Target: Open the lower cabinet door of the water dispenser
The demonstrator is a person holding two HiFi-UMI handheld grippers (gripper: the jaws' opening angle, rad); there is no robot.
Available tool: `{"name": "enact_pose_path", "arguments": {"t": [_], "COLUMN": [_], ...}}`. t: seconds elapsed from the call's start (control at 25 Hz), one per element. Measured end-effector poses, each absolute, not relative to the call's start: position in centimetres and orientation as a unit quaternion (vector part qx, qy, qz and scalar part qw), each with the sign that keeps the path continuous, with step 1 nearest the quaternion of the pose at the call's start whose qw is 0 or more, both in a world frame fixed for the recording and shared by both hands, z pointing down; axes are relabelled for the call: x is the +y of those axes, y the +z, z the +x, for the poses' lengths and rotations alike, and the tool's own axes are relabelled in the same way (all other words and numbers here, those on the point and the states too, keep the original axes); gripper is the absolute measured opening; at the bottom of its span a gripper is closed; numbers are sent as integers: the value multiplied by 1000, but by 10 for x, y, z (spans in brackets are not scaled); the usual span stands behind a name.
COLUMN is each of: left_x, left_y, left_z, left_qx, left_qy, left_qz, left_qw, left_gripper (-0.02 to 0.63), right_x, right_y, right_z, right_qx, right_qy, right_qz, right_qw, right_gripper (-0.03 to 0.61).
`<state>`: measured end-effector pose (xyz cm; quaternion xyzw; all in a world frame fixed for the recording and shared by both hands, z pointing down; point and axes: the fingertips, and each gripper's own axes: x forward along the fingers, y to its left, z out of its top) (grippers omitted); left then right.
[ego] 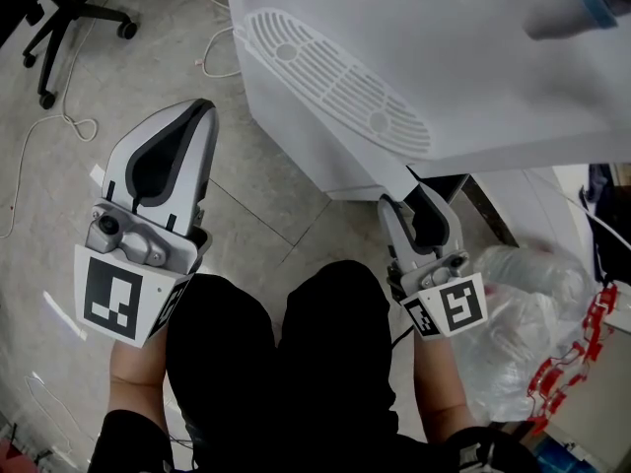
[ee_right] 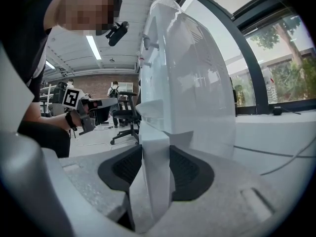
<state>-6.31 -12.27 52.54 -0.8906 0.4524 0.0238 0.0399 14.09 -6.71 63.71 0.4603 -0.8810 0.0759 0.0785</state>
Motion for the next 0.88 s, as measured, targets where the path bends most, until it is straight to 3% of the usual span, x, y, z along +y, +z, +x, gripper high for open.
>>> {"name": "enact_pose_path", "arguments": {"t": [0.88], "left_x": [-112], "left_y": [512], "left_z": [-63], "left_qx": [445], "left_qy": [42], "left_qz": [-893], "left_qw": [51], "left_gripper": [8], "right_x": [-41], "right_y": [625], "right_z": [140], "right_qx": [-901], "right_qy": [85], "right_qz": [418], "right_qw": [80], "right_gripper": [175]}}
